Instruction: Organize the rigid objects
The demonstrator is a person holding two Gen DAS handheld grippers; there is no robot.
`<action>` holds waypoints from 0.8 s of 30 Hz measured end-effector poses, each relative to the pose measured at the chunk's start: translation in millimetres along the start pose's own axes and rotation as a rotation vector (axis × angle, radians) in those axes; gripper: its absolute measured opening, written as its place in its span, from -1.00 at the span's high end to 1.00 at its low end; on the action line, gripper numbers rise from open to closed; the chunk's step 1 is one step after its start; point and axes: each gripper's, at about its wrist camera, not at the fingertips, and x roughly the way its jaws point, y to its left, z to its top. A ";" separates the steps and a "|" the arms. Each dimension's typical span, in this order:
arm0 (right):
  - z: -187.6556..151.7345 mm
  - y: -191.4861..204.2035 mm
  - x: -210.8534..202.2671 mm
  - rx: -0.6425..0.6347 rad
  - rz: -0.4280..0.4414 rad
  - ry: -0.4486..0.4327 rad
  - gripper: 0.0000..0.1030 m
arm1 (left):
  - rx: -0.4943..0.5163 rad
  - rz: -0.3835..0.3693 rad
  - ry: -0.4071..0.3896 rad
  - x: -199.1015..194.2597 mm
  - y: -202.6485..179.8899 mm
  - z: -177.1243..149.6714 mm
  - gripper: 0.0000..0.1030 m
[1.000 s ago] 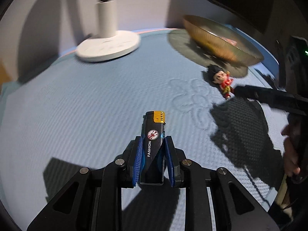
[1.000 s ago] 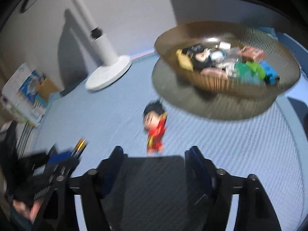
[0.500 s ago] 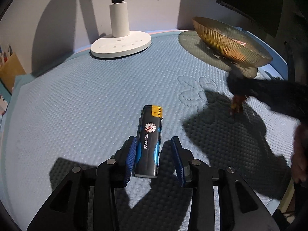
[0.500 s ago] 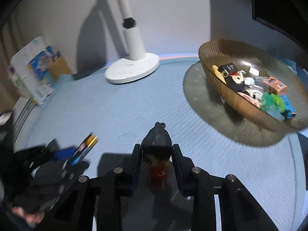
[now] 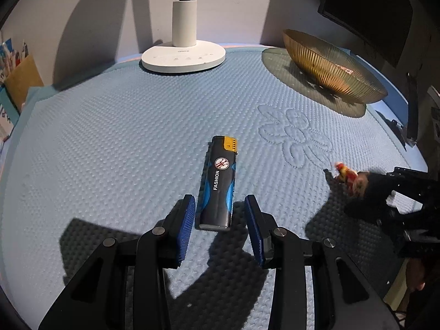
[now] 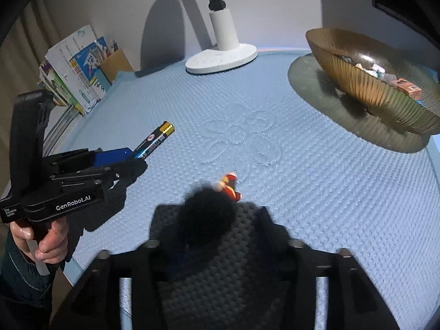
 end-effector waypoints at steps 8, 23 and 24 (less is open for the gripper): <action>-8.2 10.5 -1.9 -0.006 -0.076 -0.012 -0.39 | -0.008 -0.057 -0.029 -0.1 -0.4 -3.7 -0.09; -42.7 16.4 -28.1 0.095 -0.135 -0.056 -0.25 | 0.035 0.011 -0.014 9.6 -9.1 6.6 -0.16; -40.0 22.4 -23.4 0.074 -0.184 -0.045 -0.19 | 0.042 0.026 -0.019 9.6 -10.3 6.3 -0.01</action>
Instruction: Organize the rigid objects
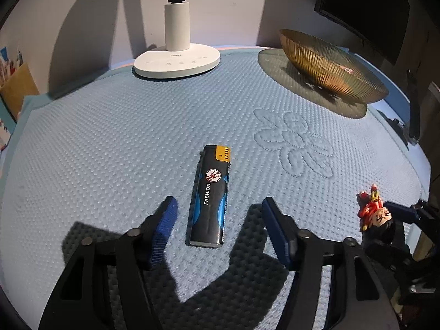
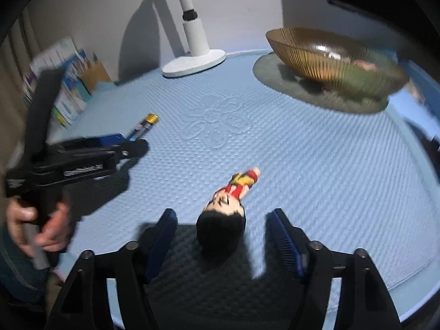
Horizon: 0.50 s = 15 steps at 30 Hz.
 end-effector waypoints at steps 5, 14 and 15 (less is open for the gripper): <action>2.4 22.4 5.0 -0.110 -0.114 -0.001 0.38 | 0.038 0.020 -0.015 -1.9 -3.5 1.1 0.62; 40.2 -14.1 -43.4 -0.031 -0.037 -0.120 0.38 | 0.118 -0.075 -0.164 -47.4 -32.0 57.8 0.62; 51.1 -27.1 -54.8 -0.007 -0.056 -0.154 0.38 | 0.128 -0.085 -0.186 -53.5 -36.6 71.5 0.62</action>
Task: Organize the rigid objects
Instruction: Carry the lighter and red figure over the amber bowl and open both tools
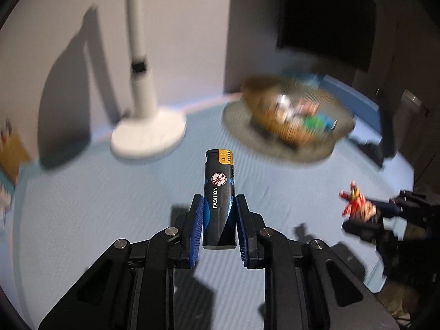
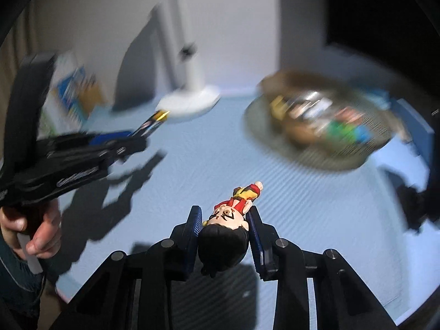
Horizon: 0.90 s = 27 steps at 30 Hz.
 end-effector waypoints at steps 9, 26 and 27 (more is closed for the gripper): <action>103.4 -114.1 -57.9 0.263 -0.146 -0.211 0.38 | 0.022 -0.113 -0.196 -1.3 -57.2 139.1 0.62; 98.4 -179.7 25.0 0.421 -0.139 0.014 0.38 | 0.037 -0.225 0.031 116.8 -117.9 134.5 0.62; 98.4 -179.5 25.4 0.420 -0.136 0.016 0.38 | 0.040 -0.226 0.030 116.5 -119.1 135.5 0.62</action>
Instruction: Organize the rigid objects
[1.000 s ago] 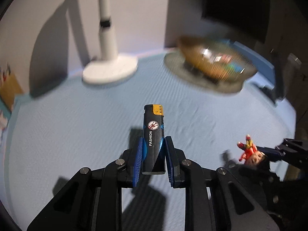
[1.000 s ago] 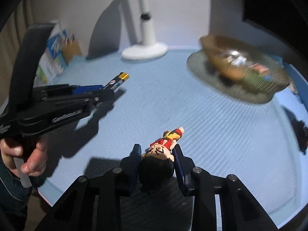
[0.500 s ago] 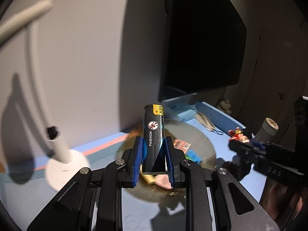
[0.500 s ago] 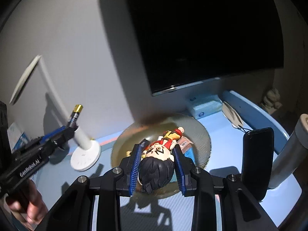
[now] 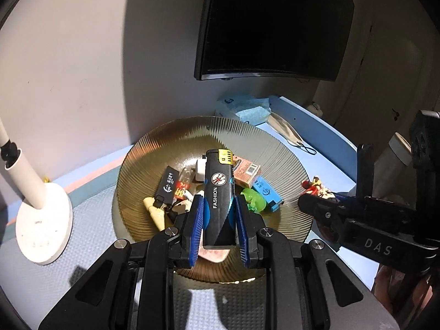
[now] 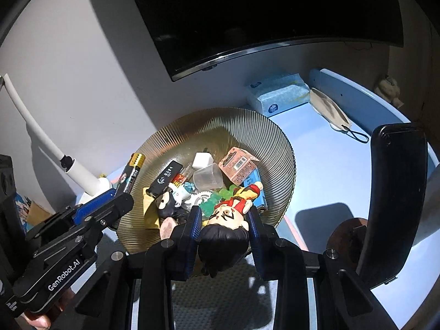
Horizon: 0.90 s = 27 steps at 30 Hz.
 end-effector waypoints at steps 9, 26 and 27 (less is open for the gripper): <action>1.9 -8.7 9.9 0.050 0.042 0.026 -0.12 | -0.041 0.004 -0.007 -13.2 11.4 -2.1 0.02; -67.4 137.1 -67.7 -0.205 0.216 -0.054 -0.20 | -0.278 0.331 -0.198 -196.6 115.5 -119.3 -0.69; -80.5 150.8 -61.5 -0.225 0.223 -0.052 -0.20 | -0.314 0.364 -0.199 -200.3 124.7 -136.3 -0.69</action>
